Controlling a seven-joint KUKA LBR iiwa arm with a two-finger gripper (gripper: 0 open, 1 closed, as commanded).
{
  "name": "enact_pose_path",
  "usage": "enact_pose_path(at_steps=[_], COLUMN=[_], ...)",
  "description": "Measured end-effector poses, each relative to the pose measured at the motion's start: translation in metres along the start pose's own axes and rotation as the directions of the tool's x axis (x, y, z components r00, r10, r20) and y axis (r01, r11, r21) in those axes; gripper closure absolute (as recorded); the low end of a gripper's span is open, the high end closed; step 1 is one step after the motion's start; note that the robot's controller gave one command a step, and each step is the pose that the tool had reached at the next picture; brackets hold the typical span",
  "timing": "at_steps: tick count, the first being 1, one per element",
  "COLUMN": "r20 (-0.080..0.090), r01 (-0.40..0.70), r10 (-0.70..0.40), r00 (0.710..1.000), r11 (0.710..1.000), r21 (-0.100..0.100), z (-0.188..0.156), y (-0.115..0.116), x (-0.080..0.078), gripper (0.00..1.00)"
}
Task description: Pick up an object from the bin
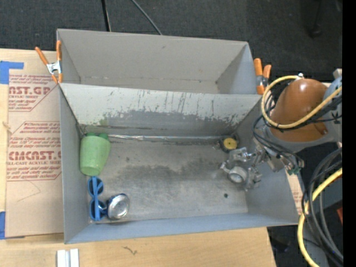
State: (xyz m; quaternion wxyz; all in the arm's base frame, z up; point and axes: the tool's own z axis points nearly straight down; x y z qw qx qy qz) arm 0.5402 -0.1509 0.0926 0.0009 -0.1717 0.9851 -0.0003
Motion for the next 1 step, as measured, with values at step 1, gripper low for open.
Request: enact_pose_path(at_steps=[1], r20=[0.008], r01=[0.050], r10=[-0.050], r00=[0.999], r11=[0.999], r21=[0.004], z=[-0.1323], y=[0.0200], x=[-0.0099], gripper=[1.00])
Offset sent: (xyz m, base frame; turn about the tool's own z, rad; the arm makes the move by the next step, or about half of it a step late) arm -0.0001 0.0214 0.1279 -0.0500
